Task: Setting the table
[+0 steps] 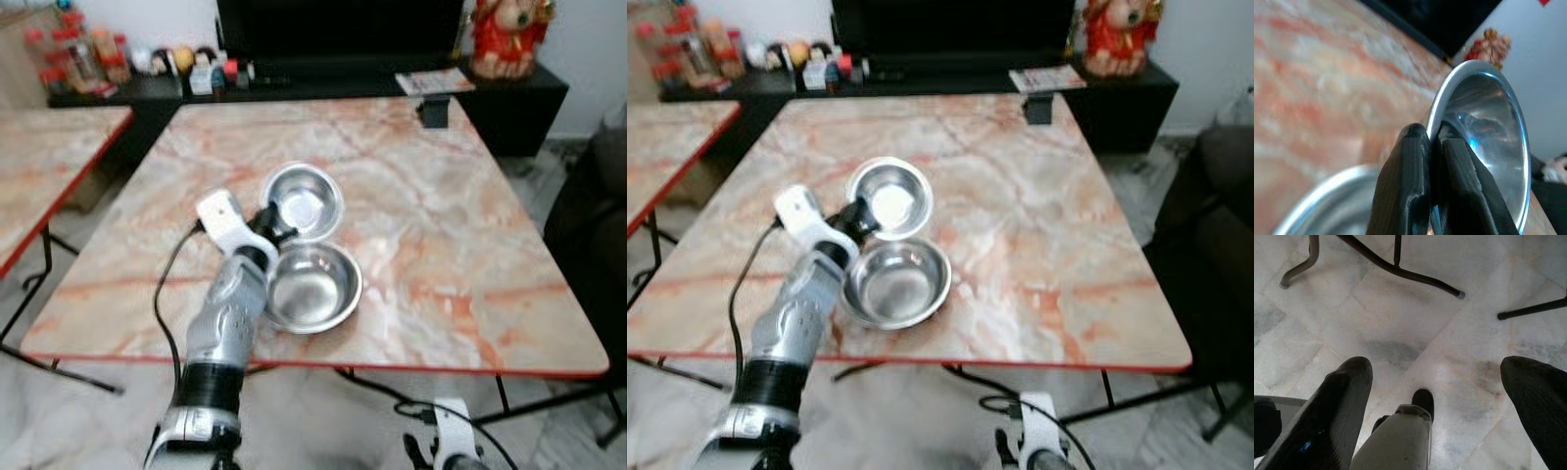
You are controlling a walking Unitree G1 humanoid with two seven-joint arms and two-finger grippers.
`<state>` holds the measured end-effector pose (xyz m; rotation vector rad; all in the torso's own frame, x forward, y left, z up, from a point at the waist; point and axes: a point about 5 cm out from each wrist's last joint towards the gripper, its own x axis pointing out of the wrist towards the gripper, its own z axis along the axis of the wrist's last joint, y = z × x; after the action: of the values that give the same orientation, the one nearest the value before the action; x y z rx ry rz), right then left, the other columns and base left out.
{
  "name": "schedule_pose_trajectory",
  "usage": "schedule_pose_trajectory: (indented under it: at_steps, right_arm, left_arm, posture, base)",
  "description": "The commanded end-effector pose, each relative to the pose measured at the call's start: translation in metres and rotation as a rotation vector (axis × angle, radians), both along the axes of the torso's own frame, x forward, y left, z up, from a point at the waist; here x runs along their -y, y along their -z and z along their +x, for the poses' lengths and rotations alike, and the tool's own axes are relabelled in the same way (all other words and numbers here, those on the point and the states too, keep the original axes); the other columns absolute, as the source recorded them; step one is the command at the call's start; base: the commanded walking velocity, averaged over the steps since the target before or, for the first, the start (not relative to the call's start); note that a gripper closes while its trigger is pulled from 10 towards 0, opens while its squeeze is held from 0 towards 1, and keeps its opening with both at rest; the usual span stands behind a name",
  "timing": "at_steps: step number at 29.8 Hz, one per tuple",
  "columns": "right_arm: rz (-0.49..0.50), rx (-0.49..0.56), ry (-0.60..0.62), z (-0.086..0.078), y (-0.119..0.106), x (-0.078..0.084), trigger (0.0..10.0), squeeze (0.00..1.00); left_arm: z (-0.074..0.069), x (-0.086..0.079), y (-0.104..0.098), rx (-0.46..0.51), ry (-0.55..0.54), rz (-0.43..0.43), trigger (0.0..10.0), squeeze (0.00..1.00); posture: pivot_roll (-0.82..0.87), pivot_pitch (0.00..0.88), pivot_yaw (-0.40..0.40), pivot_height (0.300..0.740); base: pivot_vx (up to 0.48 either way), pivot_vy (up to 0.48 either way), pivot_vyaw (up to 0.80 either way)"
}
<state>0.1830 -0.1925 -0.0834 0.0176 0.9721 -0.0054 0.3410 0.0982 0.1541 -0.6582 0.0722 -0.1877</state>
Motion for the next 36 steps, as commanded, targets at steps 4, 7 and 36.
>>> schedule_pose_trajectory:
  at_steps: [4,7,36]
  right_arm:
    - [0.011,-0.012,-0.004,-0.006,0.003,-0.001,10.0,0.00]
    - [0.010,-0.017,-0.006,-0.008,0.004,0.000,10.0,0.00]
    - [0.024,-0.011,-0.007,-0.006,0.003,-0.008,10.0,0.00]
  left_arm:
    - [-0.009,-0.008,-0.006,-0.010,-0.014,0.017,10.0,0.00]
    - [-0.010,-0.006,-0.007,-0.031,-0.020,0.013,10.0,0.00]
    - [0.006,0.009,-0.005,-0.187,-0.068,0.010,10.0,0.00]
  posture:
    - [-0.20,0.000,0.016,0.740]
    - [-0.20,0.000,0.011,0.740]
    - [-0.23,0.000,0.055,0.740]
  base:
    - [0.000,0.000,0.00]
    - [0.000,0.000,0.00]
    - [0.000,0.000,0.00]
